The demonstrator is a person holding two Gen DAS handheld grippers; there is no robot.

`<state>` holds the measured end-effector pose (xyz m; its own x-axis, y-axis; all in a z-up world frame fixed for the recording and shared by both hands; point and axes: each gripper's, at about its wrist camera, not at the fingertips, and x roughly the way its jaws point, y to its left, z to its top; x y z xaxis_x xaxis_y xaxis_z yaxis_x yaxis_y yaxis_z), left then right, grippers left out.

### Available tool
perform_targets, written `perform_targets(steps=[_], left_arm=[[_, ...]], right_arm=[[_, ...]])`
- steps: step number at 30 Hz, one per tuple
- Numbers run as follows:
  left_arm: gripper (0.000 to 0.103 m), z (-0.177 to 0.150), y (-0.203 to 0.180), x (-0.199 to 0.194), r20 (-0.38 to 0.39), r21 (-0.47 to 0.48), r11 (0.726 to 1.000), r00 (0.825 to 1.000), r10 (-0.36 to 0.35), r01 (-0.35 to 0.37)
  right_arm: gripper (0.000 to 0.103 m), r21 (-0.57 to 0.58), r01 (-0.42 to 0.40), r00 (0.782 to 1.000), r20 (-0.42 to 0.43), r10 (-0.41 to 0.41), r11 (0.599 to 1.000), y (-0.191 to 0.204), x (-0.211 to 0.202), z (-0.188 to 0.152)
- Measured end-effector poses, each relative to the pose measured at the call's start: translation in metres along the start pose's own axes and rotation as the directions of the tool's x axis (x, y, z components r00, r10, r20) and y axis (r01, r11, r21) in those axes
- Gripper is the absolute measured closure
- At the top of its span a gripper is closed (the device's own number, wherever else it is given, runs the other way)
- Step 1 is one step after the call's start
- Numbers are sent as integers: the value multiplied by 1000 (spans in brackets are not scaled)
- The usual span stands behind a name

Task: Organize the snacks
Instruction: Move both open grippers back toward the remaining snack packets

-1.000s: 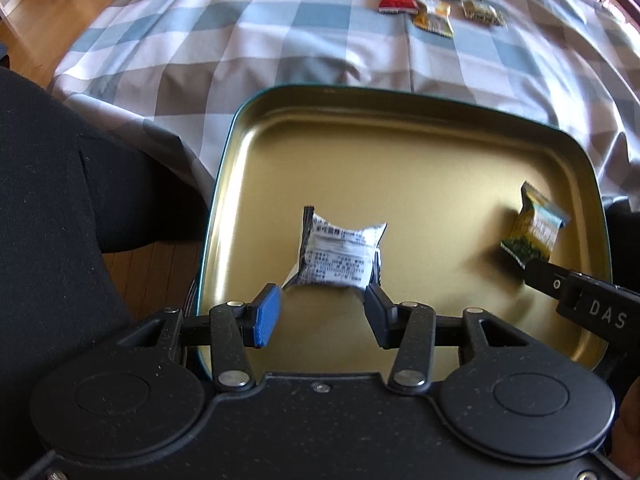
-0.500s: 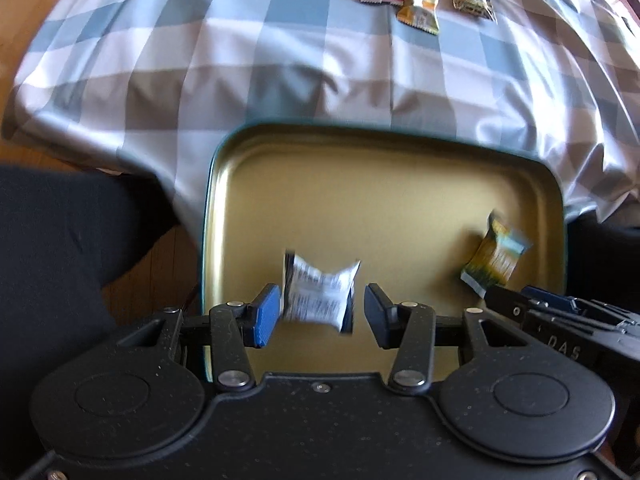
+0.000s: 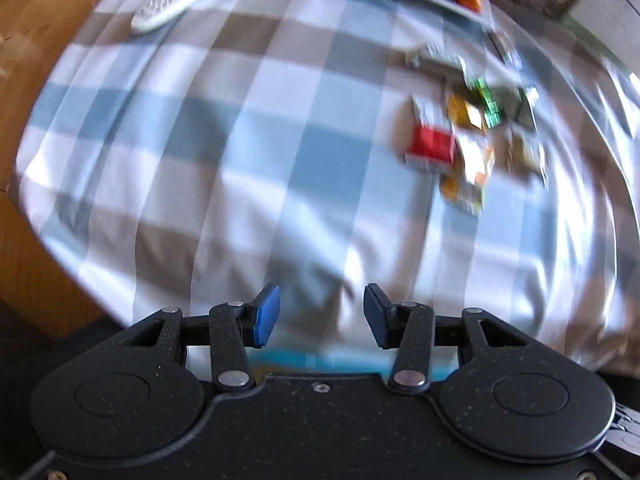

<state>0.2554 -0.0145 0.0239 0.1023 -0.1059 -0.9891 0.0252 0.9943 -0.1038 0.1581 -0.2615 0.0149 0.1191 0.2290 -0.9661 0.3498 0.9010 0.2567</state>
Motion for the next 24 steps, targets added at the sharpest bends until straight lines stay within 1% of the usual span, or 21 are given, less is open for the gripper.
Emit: perform_targets(steps=[4, 7, 12, 14, 18, 22, 24], left_arm=[[49, 33, -6, 12, 41, -18, 999, 998, 50, -50], [49, 54, -8, 25, 38, -33, 998, 998, 60, -58], [49, 71, -13, 45, 42, -12, 997, 996, 78, -78], [49, 76, -11, 51, 23, -14, 995, 995, 102, -101], [49, 83, -5, 52, 4, -38, 996, 997, 76, -75], [49, 83, -3, 45, 1, -37, 999, 1000, 24, -24], [49, 83, -4, 42, 6, -35, 999, 1000, 15, -14]], right_arm=[[50, 13, 53, 998, 21, -53, 999, 0, 6, 43], [48, 35, 73, 997, 28, -74, 997, -2, 11, 72], [46, 50, 118, 990, 69, -121, 992, 0, 17, 113], [46, 54, 136, 986, 91, -140, 989, 3, 19, 128], [44, 63, 152, 977, 139, -160, 986, 11, 25, 158], [43, 93, 131, 968, 203, -148, 987, 20, 31, 183], [42, 112, 118, 961, 237, -142, 987, 24, 35, 194]])
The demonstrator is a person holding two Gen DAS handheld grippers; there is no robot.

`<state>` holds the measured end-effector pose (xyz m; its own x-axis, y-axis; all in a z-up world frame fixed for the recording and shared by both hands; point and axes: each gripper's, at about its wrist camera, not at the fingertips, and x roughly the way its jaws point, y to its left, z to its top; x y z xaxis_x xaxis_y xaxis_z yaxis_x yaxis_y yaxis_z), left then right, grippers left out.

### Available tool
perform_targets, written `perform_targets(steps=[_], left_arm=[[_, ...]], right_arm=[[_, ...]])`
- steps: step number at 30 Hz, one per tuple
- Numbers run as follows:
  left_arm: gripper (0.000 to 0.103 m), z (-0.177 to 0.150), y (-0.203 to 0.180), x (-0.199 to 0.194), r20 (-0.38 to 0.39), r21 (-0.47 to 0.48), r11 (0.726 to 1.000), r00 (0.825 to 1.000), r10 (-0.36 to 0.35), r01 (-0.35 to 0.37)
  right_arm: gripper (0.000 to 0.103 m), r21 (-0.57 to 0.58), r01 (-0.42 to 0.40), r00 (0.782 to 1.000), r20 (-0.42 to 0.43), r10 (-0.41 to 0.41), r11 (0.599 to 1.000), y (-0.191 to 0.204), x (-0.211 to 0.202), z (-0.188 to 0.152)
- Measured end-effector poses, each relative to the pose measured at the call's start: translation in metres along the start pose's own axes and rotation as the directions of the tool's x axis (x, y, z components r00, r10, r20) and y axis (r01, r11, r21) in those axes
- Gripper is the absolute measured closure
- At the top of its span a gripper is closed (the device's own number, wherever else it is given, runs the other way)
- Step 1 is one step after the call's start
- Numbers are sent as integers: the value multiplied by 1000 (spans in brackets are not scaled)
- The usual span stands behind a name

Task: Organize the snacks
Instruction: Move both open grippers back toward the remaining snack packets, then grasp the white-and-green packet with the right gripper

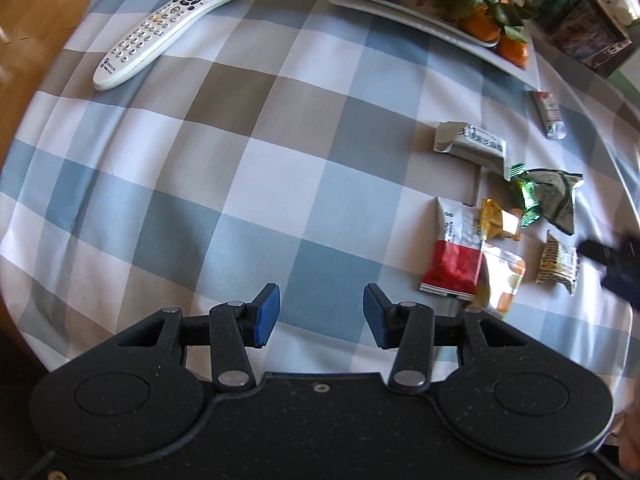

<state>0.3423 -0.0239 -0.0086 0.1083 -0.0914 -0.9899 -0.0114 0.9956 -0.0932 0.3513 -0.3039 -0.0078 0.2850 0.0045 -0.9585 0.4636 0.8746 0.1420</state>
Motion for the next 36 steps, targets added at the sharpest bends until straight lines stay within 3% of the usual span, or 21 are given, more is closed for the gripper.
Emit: perform_targets(steps=[8, 15, 19, 25, 29, 36], left_arm=[[49, 3, -2, -12, 57, 32, 999, 998, 11, -13], [49, 2, -5, -17, 78, 53, 998, 997, 13, -17], [49, 1, -7, -16, 74, 67, 998, 997, 3, -8], [49, 2, -6, -18, 78, 62, 998, 997, 0, -5], [49, 4, -4, -18, 75, 52, 999, 997, -1, -3], [49, 3, -5, -17, 75, 56, 998, 997, -2, -2]], right_arm=[[40, 81, 25, 992, 118, -35, 996, 18, 28, 26], [40, 53, 91, 987, 127, -97, 994, 26, 47, 32], [41, 13, 73, 993, 97, -74, 997, 30, 61, 34], [41, 65, 54, 996, 64, -58, 996, 29, 75, 35], [49, 29, 79, 993, 81, -81, 996, 37, 76, 36], [51, -14, 100, 993, 61, -99, 995, 42, 78, 36]])
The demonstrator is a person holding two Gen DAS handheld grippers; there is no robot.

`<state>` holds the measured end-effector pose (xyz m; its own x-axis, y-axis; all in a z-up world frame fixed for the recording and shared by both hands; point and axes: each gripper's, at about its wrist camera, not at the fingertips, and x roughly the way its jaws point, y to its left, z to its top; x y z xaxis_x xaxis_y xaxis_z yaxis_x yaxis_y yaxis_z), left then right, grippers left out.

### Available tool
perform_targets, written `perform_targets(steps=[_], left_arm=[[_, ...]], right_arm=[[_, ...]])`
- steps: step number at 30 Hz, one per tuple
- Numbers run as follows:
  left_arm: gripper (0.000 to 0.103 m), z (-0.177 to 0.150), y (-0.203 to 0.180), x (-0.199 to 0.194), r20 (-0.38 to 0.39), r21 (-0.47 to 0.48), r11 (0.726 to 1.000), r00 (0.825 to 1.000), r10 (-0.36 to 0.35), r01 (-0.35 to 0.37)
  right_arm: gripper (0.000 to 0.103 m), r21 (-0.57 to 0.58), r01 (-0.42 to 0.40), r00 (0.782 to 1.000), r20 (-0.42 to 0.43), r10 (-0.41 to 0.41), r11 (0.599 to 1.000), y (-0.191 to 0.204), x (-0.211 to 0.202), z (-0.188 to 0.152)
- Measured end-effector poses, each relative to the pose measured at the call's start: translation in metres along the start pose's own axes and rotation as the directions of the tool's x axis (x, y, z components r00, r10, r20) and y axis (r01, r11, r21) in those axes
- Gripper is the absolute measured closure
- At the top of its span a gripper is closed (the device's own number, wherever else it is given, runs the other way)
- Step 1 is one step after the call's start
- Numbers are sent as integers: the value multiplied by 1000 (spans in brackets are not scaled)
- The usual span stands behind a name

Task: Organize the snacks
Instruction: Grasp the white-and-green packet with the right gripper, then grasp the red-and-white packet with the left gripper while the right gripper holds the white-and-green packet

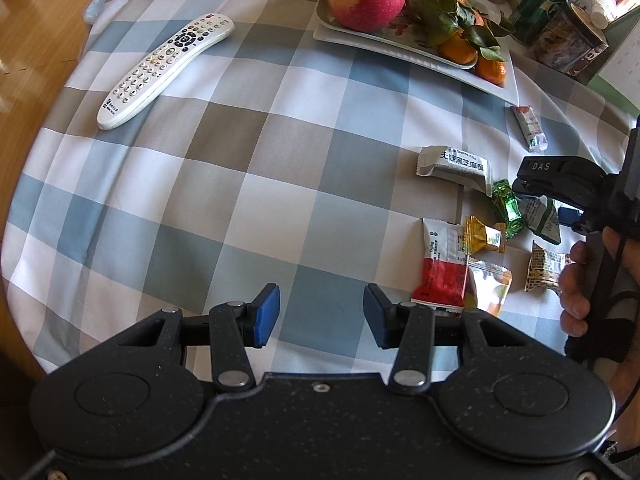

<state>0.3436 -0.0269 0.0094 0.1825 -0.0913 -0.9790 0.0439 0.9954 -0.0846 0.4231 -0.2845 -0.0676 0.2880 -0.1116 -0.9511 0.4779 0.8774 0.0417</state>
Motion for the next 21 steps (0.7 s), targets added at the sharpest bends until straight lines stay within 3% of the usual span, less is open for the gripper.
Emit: perform_targets(steps=[9, 14, 21], left_arm=[[49, -1, 0, 3, -5, 10, 1000, 1000, 7, -7], [49, -1, 0, 4, -9, 10, 1000, 1000, 6, -6], [49, -5, -7, 9, -4, 45, 999, 1000, 15, -14]], right_arm=[[59, 43, -7, 998, -70, 10, 999, -15, -6, -4], [64, 35, 5, 998, -68, -3, 999, -32, -22, -15], [66, 56, -61, 994, -82, 66, 997, -65, -54, -43]])
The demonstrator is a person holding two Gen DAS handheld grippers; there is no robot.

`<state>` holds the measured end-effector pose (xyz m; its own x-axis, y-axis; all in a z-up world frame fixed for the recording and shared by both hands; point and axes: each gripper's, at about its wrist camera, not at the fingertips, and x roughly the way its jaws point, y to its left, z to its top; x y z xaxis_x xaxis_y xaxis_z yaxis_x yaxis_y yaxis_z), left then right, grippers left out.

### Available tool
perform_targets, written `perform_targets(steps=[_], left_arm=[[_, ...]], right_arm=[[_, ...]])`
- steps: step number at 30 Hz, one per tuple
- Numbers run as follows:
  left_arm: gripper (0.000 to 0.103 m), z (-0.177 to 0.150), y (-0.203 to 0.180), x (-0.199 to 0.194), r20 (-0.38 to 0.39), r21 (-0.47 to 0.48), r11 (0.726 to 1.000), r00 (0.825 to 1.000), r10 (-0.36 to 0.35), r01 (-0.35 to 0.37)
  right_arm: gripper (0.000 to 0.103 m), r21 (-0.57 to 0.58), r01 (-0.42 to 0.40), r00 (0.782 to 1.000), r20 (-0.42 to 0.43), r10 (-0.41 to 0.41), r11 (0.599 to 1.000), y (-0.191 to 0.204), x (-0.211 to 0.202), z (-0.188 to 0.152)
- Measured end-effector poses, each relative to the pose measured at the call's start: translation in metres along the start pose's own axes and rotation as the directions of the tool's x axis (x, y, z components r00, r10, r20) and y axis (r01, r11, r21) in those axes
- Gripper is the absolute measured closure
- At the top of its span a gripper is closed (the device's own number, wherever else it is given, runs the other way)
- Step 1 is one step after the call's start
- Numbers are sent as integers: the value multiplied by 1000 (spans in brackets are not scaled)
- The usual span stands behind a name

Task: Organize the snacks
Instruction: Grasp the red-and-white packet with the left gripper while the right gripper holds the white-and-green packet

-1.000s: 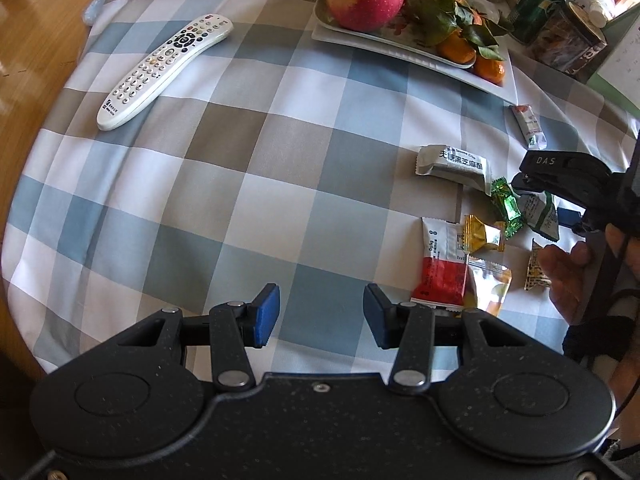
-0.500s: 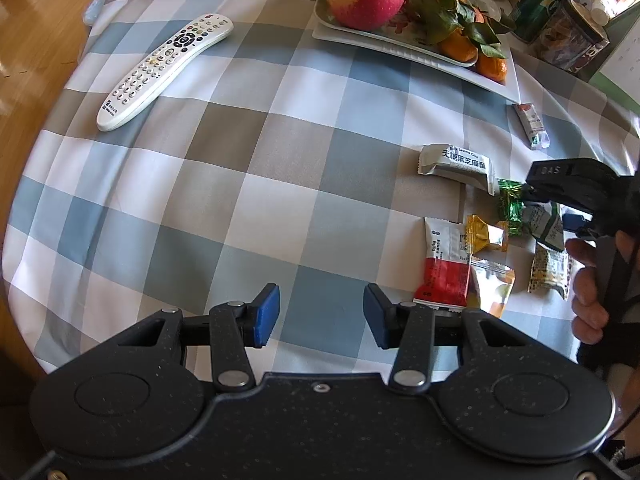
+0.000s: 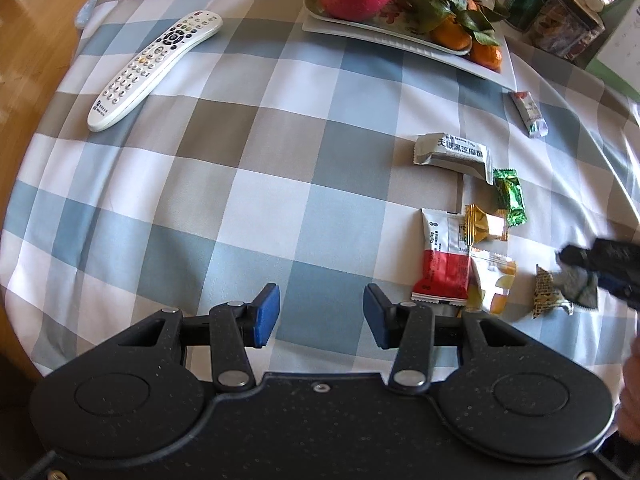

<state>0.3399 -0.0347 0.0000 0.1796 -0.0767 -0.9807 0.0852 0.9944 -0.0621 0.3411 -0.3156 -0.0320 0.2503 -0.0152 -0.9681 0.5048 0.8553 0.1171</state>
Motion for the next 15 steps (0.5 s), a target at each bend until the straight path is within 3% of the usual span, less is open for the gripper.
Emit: perform_targets(steps=[5, 11, 15], left_arm=[[49, -3, -13, 7, 17, 41, 999, 1000, -5, 4], [49, -6, -28, 13, 57, 60, 995, 994, -89, 85], [49, -10, -35, 25, 38, 55, 988, 989, -144, 141]], right_arm=[[66, -2, -48, 998, -35, 48, 999, -20, -14, -35], [66, 22, -113, 991, -70, 114, 993, -39, -27, -72], [66, 28, -143, 988, -49, 145, 989, -44, -33, -86]])
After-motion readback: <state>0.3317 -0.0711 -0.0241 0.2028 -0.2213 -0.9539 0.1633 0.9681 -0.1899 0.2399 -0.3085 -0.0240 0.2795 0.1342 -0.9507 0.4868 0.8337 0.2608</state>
